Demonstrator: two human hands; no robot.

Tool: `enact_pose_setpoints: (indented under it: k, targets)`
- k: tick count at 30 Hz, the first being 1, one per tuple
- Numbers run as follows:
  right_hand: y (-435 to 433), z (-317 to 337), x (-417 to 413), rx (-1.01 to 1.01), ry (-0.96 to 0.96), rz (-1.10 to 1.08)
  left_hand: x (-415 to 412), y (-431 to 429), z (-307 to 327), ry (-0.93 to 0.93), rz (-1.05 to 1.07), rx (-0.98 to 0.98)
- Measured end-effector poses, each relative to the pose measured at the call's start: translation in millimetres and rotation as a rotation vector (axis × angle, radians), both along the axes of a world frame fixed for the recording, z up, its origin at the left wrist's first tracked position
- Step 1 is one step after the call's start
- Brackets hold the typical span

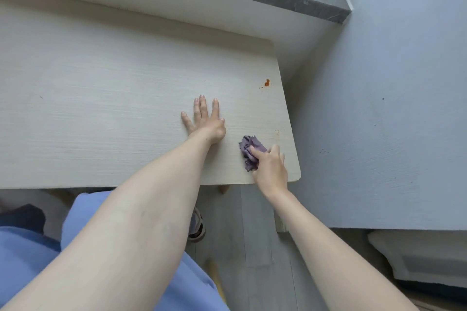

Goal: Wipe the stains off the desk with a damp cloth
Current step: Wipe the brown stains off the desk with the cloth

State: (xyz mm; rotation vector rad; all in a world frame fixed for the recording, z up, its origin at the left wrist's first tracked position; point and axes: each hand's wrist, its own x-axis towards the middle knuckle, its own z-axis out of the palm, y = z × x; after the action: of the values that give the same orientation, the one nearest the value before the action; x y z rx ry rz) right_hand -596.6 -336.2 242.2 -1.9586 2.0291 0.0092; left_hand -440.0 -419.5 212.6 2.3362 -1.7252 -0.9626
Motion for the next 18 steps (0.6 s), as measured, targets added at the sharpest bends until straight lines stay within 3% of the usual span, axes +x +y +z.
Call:
enact_pose_setpoints:
  k: [4, 9, 14, 18]
  targets:
    - [6, 4, 14, -0.043, 0.013, -0.18, 0, 1, -2, -0.024, -0.007, -0.015]
    - [31, -1, -3, -0.072, -0.006, -0.002, 0, 0, -4, -0.041, -0.012, -0.023]
    - [4, -2, -30, -0.074, -0.002, -0.23, -1, -1, -4, -0.052, -0.01, -0.03]
    - [20, -5, -30, -0.094, 0.082, -0.025, -2, -1, -5, -0.062, 0.005, -0.029]
